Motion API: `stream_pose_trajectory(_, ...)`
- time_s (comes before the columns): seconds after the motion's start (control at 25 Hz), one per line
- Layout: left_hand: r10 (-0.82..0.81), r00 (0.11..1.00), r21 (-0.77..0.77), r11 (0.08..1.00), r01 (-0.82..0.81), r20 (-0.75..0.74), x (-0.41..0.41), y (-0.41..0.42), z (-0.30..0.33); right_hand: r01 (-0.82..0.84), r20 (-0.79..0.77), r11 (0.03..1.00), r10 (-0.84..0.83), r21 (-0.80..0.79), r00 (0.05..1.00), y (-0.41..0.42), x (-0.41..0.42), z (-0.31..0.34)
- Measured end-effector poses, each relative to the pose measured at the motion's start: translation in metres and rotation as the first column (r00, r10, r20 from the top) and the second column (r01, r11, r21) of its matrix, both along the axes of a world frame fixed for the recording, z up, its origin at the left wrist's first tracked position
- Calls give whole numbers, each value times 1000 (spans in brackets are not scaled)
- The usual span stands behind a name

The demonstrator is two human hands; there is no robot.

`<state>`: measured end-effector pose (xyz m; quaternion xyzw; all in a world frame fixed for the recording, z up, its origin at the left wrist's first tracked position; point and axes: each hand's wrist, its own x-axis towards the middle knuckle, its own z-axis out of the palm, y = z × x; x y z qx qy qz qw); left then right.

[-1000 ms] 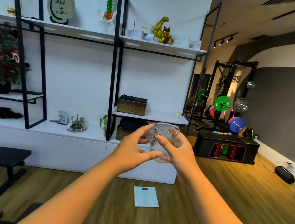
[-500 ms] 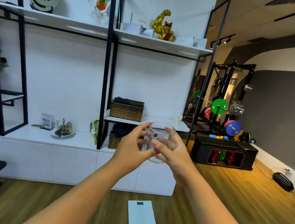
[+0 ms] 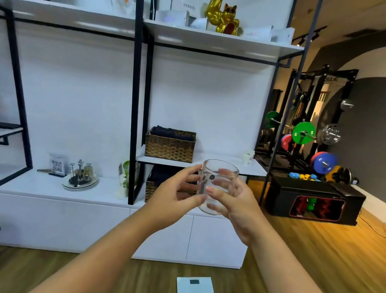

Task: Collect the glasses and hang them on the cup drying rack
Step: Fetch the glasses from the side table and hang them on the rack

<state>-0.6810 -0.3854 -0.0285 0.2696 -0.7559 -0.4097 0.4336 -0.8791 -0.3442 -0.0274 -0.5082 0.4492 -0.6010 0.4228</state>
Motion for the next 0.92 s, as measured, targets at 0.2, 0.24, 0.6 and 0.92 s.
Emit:
stream_pose_trajectory(0.2,185,983,49,981,-186,19,-20,-92,-6,-57,12,998,57,1,998,-105,-34,-4)
stream_pose_trajectory(0.24,231,972,32,972,-232,43,-24,-111,-5,-67,1,998,67,6,998,-127,-41,-2)
stream_pose_trajectory(0.6,521,839,-44,852,-522,158,4,-228,-36,-200,-41,979,201,20,979,-293,-41,-29)
stream_pose_trajectory(0.92,650,735,-23,752,-659,192,113,-340,-59,-326,-48,945,327,28,944,-431,59,-44)
